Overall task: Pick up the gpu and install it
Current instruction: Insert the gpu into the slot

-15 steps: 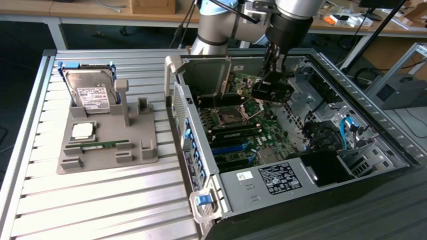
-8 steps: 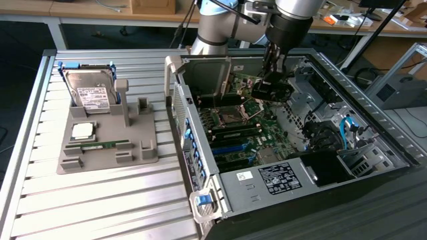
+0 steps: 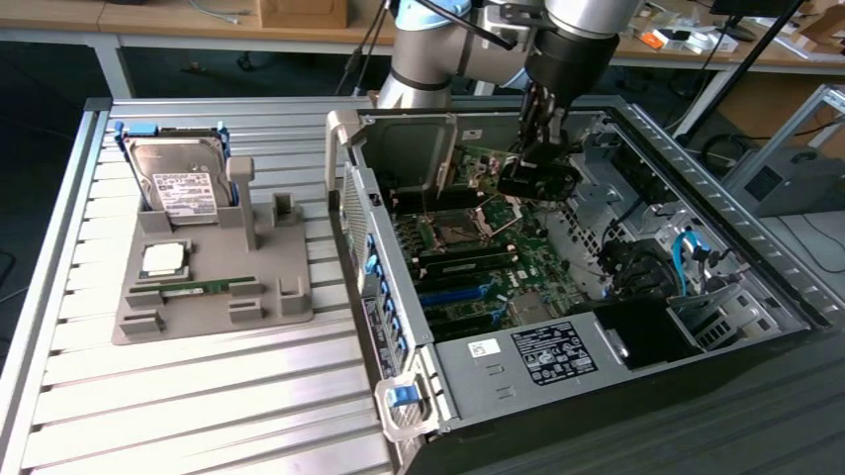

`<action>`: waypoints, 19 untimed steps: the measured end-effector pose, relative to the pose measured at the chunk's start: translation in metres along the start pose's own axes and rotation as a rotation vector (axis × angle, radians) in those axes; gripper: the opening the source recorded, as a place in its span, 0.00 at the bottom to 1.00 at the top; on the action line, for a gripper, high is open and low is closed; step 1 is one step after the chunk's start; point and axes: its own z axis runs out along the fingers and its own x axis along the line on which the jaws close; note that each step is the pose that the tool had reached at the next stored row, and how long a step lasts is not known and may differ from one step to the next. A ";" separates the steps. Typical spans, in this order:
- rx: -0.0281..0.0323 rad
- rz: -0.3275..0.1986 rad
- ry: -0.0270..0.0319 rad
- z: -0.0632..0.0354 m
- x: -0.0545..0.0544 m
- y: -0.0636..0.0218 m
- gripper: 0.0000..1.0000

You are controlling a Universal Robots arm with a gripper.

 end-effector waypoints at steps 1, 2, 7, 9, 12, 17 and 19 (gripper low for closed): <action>-0.0001 -0.003 -0.0001 0.0000 0.000 0.0000 0.27; -0.0004 -0.015 -0.0005 0.0001 0.000 0.0000 0.27; -0.0013 -0.044 -0.0012 0.0002 0.000 0.0000 0.27; -0.0016 -0.053 -0.0014 0.0002 0.000 0.0000 0.27; -0.0019 -0.068 -0.0018 0.0003 0.000 0.0000 0.27; -0.0025 -0.087 -0.0023 0.0003 0.000 0.0000 0.27; -0.0027 -0.096 -0.0026 0.0004 0.000 0.0000 0.27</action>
